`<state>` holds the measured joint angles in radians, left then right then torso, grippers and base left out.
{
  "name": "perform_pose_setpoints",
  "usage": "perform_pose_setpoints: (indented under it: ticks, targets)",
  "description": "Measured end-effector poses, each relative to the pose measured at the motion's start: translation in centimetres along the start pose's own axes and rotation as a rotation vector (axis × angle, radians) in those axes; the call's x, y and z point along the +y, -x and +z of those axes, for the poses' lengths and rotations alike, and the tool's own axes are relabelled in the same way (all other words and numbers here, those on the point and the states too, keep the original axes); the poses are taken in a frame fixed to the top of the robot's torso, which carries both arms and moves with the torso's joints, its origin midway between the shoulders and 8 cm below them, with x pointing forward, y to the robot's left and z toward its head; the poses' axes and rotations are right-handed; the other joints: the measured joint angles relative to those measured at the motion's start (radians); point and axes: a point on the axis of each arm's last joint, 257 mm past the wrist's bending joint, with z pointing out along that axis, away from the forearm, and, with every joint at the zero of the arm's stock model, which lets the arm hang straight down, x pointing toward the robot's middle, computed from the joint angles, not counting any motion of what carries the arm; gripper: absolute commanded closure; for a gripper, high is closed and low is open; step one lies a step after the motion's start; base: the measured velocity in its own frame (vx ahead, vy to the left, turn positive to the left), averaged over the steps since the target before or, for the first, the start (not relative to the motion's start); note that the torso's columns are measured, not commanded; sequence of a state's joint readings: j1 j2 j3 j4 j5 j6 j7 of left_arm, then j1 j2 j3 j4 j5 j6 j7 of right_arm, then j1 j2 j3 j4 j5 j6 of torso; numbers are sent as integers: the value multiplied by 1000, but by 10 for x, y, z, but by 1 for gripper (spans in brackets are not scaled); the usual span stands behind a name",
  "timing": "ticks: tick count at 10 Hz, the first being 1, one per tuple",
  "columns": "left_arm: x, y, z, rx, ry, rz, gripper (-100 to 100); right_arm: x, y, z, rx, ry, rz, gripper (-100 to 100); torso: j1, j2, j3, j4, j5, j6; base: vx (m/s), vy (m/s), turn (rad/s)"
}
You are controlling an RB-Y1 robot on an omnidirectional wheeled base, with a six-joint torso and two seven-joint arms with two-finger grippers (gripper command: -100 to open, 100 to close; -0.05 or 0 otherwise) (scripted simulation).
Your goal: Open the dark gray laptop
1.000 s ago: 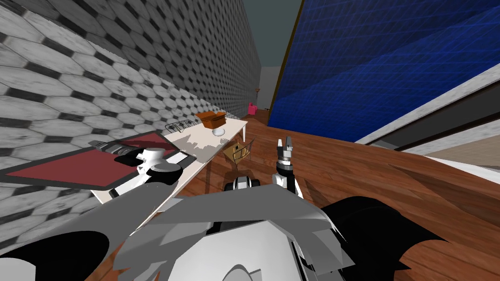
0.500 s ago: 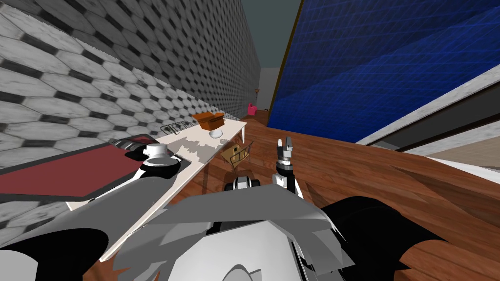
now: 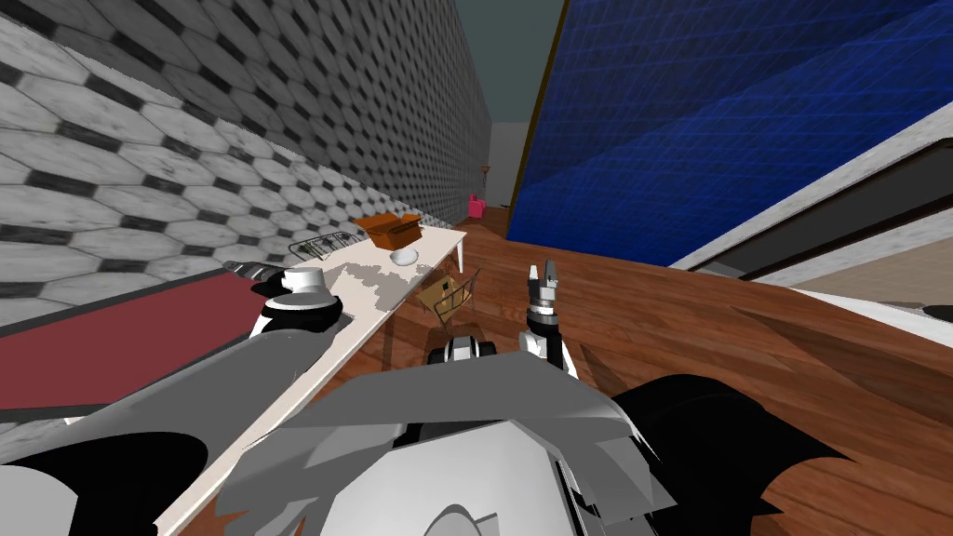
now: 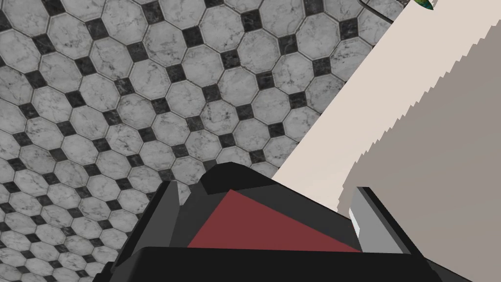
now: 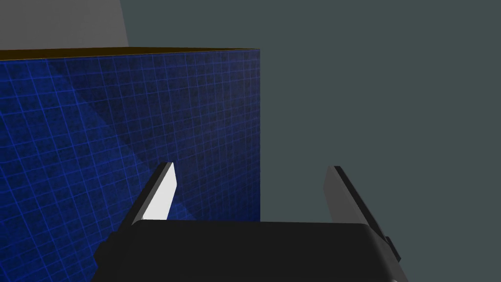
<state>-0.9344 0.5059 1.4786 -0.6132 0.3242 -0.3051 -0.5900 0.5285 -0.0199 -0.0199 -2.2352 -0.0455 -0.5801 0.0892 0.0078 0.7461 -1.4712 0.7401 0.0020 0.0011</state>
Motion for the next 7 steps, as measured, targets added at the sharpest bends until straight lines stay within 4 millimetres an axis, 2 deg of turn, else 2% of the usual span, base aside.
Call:
perform_pose_setpoints:
  ticks: [7]
  targets:
    - [-13, 9, -19, -129, -81, 0, -100, 0, 0, 0, 0, 0, 0, 0, -7, -9, -6, -3, -2, -1, -128, 158, -226]
